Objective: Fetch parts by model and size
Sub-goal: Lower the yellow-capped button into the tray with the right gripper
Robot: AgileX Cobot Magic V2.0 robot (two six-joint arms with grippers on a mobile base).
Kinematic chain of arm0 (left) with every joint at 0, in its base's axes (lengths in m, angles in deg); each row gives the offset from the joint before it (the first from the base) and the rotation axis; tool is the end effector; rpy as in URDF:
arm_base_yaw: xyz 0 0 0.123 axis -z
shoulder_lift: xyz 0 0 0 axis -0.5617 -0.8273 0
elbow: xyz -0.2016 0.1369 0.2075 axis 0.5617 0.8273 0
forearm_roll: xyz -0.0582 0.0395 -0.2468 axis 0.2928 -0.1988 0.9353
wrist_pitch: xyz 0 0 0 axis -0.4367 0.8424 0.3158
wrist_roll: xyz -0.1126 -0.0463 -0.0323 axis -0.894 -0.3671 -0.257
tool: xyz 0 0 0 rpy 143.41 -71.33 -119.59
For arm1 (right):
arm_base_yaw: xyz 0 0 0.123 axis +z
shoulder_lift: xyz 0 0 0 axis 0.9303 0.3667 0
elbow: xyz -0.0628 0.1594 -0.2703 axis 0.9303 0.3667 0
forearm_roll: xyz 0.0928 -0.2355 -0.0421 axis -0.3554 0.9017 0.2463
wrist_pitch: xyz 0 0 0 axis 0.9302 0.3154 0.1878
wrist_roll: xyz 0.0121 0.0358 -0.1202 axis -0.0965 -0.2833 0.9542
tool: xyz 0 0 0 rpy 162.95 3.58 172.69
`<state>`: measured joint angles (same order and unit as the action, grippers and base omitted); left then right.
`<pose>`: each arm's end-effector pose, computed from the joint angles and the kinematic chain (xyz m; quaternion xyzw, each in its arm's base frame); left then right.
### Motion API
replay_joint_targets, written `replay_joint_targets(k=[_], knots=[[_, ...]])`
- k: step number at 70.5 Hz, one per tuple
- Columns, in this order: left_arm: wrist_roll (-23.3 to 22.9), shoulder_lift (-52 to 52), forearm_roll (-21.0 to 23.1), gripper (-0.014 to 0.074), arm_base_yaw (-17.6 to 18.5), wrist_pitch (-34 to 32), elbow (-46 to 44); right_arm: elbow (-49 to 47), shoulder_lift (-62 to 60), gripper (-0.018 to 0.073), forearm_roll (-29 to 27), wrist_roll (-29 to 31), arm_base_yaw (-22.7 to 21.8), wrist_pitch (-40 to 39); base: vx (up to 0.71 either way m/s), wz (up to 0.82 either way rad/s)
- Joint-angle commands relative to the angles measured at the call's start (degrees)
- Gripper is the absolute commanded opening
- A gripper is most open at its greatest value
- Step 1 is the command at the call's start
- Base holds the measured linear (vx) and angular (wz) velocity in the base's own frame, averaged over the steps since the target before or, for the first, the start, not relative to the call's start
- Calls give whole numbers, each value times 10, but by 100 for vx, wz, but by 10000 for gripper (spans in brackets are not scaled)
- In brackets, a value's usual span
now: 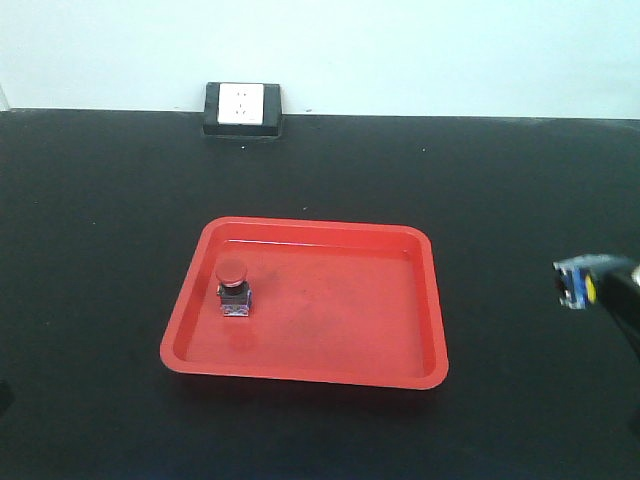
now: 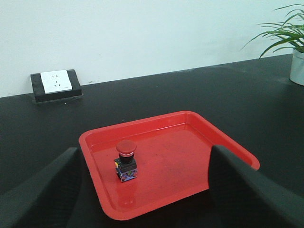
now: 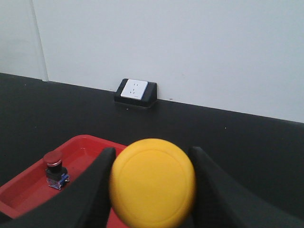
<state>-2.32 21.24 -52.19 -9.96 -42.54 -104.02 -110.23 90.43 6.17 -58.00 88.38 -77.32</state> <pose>0.0551 -0.0347 0.2974 0.1495 0.7346 -0.1917 0.6334 0.1014 0.0391 0.3285 -0.1364 0.7323 0.1201 0.6563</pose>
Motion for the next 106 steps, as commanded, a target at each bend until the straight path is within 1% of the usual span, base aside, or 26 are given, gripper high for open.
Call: replay_joint_targets(k=[1, 11, 31, 40, 48, 60, 85, 95, 100, 106], knots=[[-3, -5, 9, 534, 2, -46, -14, -67, 69, -10, 0, 17, -2, -42, 0, 0], [-3, -5, 9, 534, 2, -46, -14, -139, 179, -10, -1, 39, -1, -15, 0, 0], [-3, -5, 9, 534, 2, -46, -14, -280, 415, -6, -25, 37, -1, 62, 0, 0], [-3, -5, 9, 534, 2, -46, -14, -329, 499, -3, -43, 37, -1, 78, 0, 0], [-3, -5, 9, 534, 2, -46, -14, -378, 574, -1, -45, 37, -1, 106, 0, 0], [-3, -5, 9, 534, 2, -46, -14, -418, 654, 3, -45, 37, -1, 134, 0, 0], [-3, -5, 9, 534, 2, -46, -14, -425, 751, 16, -45, 32, -1, 122, 0, 0], [-3, -5, 9, 534, 2, -46, -14, -425, 765, 76, -45, 23, -1, 123, 0, 0], [-3, -5, 9, 534, 2, -46, -14, -425, 770, 135, -45, 20, -1, 126, 0, 0], [-3, -5, 9, 534, 2, -46, -14, -425, 775, 227, -46, 20, -1, 131, 0, 0]])
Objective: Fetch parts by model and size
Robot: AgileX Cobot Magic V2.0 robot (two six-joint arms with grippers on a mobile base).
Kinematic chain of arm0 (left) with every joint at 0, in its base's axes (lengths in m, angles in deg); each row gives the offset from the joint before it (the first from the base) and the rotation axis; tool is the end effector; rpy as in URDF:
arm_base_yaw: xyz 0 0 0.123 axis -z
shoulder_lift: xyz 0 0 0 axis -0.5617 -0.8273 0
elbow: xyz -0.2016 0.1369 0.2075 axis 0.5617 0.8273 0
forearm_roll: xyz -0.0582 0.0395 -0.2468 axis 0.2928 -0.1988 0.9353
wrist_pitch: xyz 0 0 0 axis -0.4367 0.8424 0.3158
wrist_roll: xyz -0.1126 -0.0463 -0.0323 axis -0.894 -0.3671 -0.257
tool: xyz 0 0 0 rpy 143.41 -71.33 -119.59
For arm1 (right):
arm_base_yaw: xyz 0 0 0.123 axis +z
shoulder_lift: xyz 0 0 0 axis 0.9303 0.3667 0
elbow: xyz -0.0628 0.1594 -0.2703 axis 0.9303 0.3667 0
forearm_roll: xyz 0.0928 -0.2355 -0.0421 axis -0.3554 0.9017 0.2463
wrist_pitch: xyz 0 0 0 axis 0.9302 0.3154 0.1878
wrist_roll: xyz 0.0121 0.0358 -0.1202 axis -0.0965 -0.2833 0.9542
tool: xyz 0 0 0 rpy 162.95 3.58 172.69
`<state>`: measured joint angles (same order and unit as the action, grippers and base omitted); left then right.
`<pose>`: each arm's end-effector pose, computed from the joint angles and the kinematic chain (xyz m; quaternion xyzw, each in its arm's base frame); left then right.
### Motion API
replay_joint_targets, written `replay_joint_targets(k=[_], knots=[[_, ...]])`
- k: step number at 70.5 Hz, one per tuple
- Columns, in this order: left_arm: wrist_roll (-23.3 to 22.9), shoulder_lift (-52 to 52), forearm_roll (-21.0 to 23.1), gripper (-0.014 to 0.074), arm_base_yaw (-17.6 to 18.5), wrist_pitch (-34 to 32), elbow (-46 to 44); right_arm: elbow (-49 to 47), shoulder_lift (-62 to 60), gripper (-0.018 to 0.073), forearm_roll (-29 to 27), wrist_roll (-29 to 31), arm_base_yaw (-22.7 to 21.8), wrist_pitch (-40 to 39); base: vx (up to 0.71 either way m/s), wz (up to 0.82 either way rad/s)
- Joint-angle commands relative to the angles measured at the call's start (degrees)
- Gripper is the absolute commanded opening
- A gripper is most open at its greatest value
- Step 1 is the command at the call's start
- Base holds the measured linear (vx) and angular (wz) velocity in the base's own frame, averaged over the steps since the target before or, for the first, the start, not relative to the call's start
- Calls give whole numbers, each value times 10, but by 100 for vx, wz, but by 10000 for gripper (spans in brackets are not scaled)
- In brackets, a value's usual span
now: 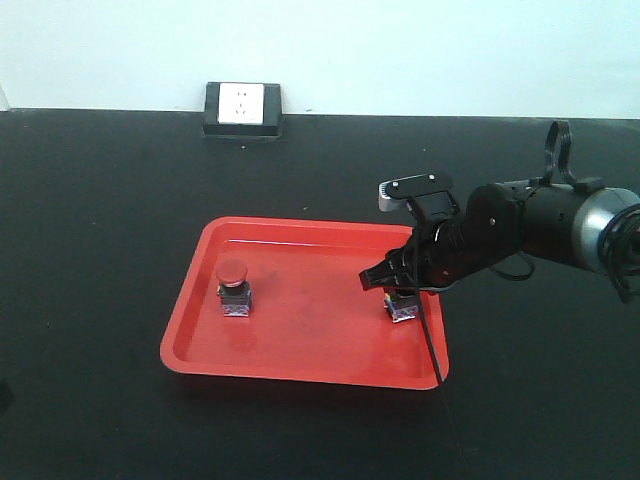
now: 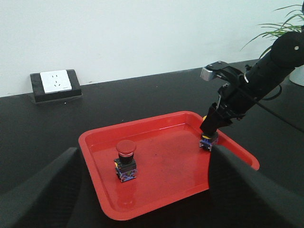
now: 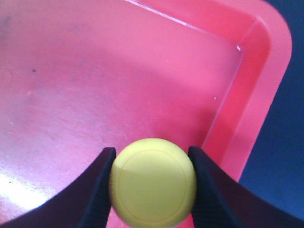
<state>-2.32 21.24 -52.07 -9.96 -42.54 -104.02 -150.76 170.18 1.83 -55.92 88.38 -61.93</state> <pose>0.0550 -0.0348 0.2975 0.1491 0.7347 -0.1926 0.6332 0.3813 0.1480 0.1851 -0.1675 0.9521 0.0814 0.2425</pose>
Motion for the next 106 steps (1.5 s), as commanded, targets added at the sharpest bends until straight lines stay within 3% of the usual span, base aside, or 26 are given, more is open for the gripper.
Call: replay_joint_targets(k=[1, 16, 21, 37, 64, 86, 106], knots=[[-3, -5, 8, 534, 2, -46, -14, -20, -23, 252, -3, -1, -1, -23, 0, 0], [-3, -5, 8, 534, 2, -46, -14, -51, -32, 475, -4, -1, -1, 23, 0, 0], [-3, -5, 8, 534, 2, -46, -14, -75, -46, 510, -3, -1, -1, 55, 0, 0], [-3, -5, 8, 534, 2, -46, -14, -141, -136, 518, 24, -1, -2, 155, 0, 0], [-3, -5, 8, 534, 2, -46, -14, -135, -400, 518, 48, 10, -2, 174, 0, 0], [-3, -5, 8, 534, 2, -46, -14, 109, -688, 518, 48, 41, -2, 23, 0, 0], [-3, -5, 8, 534, 2, -46, -14, 336, -907, 518, 43, 42, -2, -6, 0, 0]])
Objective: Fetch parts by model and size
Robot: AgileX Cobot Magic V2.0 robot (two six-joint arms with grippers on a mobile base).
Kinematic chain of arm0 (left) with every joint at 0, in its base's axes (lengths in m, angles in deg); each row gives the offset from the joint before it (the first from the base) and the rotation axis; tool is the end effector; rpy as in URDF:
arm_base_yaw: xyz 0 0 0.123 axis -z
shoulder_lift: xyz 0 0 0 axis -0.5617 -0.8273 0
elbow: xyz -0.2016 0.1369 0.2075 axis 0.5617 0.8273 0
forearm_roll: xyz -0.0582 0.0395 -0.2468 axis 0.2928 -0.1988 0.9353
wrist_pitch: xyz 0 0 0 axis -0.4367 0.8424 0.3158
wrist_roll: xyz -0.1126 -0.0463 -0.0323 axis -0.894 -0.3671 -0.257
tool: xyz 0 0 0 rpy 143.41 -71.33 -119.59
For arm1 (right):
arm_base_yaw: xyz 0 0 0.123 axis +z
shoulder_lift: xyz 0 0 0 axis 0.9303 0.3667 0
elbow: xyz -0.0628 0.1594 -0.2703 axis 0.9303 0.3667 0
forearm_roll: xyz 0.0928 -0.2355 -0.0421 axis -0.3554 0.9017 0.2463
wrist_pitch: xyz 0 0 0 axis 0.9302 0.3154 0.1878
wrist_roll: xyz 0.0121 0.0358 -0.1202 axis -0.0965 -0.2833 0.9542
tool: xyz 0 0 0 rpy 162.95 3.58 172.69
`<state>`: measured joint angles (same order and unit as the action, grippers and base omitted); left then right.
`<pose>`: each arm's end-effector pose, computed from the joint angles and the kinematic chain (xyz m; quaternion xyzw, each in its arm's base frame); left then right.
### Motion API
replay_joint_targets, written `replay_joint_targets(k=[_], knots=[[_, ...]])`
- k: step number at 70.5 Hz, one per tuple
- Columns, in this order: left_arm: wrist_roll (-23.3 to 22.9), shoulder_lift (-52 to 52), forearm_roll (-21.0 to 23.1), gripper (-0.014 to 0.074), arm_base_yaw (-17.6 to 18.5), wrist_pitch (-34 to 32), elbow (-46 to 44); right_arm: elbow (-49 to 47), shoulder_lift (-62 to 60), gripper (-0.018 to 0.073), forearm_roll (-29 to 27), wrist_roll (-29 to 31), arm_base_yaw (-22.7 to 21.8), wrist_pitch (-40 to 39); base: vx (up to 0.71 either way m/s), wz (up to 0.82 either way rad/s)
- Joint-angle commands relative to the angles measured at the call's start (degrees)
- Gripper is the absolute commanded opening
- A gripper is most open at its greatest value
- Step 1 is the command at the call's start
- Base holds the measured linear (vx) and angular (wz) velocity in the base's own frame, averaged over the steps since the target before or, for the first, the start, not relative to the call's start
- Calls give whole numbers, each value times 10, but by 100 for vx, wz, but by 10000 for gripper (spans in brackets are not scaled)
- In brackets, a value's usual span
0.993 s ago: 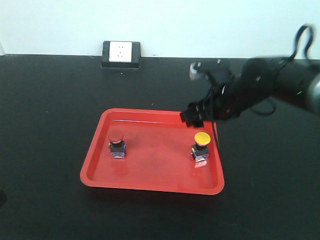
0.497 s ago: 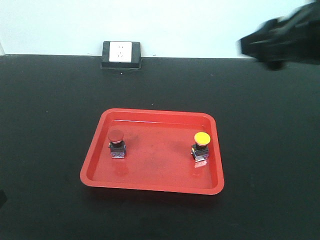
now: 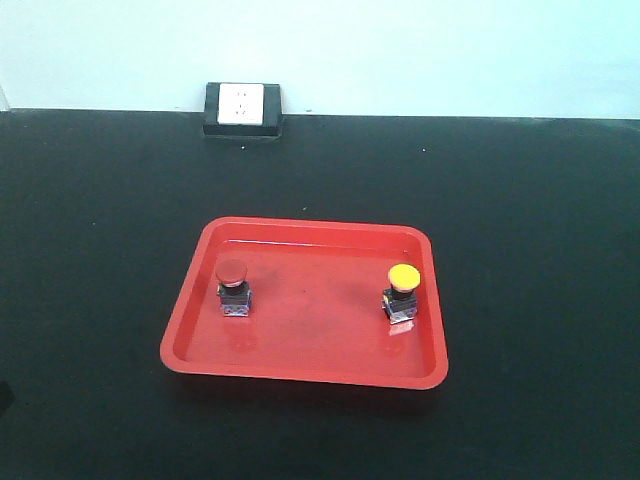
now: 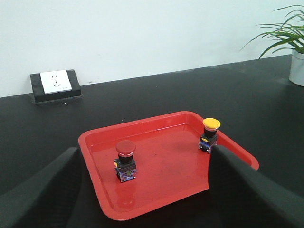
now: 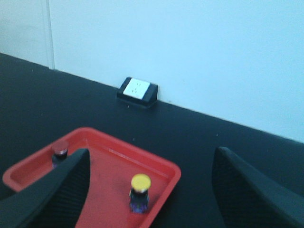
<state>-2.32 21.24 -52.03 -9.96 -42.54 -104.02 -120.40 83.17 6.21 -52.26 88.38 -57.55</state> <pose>0.0550 -0.0348 0.2975 0.1489 0.7347 -0.1929 0.6331 0.0570 0.0267 0.3617 -0.1887 0.7341 0.0919 0.6457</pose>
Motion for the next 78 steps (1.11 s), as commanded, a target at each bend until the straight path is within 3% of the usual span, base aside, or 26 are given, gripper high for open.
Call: replay_joint_targets(k=[1, 19, 25, 35, 40, 44, 55, 78], knots=[[-3, -5, 8, 534, 2, -46, -14, 41, -46, 518, -3, 5, -2, -51, 0, 0], [-2, -5, 8, 531, 2, -46, -14, 174, -178, 518, -17, 1, -2, -114, 0, 0], [0, -5, 7, 494, 2, -46, -14, 197, -187, 518, -16, 1, -2, -133, 0, 0], [29, -5, 7, 274, 2, -46, -14, 207, -187, 503, -16, 1, -2, -144, 0, 0], [38, -5, 7, 104, 2, -45, -14, 207, -187, 440, -16, 1, -2, -146, 0, 0], [39, -5, 7, -10, 2, -43, -14, 207, -187, 338, -15, 1, -2, -145, 0, 0], [39, -5, 7, -8, 2, -47, -14, 207, -187, -17, -15, 1, -2, -142, 0, 0], [38, -5, 8, -8, 2, -46, -14, 207, -187, -10, -15, 1, -2, -141, 0, 0]])
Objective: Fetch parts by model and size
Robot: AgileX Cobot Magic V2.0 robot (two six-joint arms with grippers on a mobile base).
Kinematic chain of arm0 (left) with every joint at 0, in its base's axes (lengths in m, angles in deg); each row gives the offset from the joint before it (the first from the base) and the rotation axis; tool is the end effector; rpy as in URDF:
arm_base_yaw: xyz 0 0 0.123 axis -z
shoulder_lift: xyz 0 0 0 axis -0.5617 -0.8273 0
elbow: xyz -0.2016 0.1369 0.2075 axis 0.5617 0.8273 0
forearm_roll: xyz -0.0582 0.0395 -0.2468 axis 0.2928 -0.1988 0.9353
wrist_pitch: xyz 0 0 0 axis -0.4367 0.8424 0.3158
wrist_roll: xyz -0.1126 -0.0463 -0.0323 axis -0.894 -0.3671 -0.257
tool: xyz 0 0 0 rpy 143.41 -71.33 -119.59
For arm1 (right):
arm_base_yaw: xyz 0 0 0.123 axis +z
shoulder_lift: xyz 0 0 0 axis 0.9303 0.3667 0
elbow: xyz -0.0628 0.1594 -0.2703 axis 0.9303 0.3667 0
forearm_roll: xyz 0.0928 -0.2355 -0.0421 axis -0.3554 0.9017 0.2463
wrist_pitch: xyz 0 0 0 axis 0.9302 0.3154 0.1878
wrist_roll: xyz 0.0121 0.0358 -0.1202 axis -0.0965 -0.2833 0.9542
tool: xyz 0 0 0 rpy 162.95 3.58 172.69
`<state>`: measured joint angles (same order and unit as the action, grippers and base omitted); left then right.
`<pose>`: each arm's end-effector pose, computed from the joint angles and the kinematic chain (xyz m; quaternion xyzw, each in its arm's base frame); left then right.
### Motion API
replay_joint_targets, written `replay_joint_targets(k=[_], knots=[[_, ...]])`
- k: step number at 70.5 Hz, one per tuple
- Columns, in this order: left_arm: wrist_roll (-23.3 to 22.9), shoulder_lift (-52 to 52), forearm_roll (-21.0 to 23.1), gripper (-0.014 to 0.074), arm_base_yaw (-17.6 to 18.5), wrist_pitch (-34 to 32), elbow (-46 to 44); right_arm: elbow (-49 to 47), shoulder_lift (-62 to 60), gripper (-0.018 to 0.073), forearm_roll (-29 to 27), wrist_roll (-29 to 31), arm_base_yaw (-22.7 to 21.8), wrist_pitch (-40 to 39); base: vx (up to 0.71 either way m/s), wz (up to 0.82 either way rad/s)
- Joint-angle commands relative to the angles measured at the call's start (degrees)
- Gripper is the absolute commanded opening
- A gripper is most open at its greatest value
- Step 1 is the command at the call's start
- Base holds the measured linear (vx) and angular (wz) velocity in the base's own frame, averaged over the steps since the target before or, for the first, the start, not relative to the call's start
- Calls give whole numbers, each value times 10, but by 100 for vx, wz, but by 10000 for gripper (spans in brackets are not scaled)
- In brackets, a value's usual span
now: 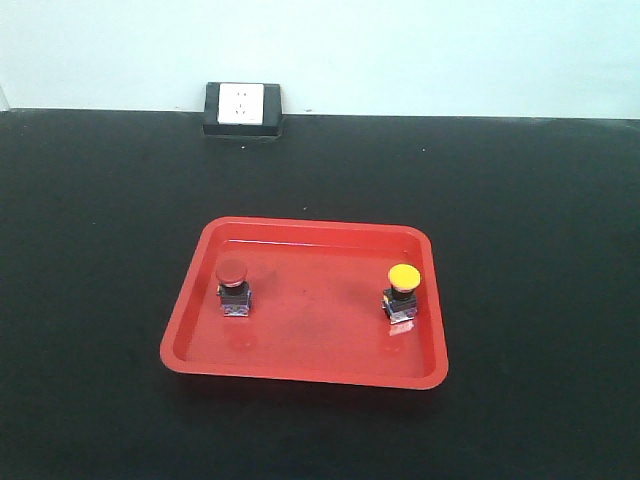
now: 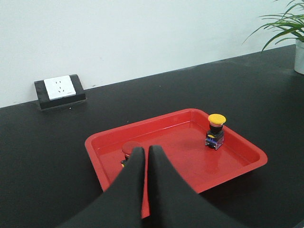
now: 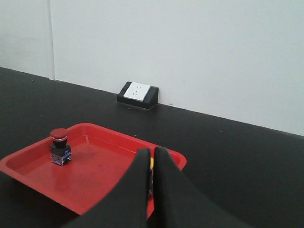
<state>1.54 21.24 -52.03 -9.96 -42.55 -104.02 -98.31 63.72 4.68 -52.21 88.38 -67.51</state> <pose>0.0550 -0.0348 0.2975 0.1736 0.7292 -0.1714 0.6393 0.0358 0.0185 0.2631 -0.1679 0.6947 0.1057 0.6914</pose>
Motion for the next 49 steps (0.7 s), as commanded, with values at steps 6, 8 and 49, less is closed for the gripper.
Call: replay_joint_targets(k=[6, 8, 49], knots=[[0, -5, 8, -8, 2, -46, -14, -14, 7, -10, 0, 1, -2, -41, 0, 0], [0, -5, 8, -8, 2, -46, -14, -14, 7, -10, 0, 1, -2, -41, 0, 0], [-3, 16, -79, -8, -81, -136, 76, -14, 7, -10, 0, 1, -2, -41, 0, 0]])
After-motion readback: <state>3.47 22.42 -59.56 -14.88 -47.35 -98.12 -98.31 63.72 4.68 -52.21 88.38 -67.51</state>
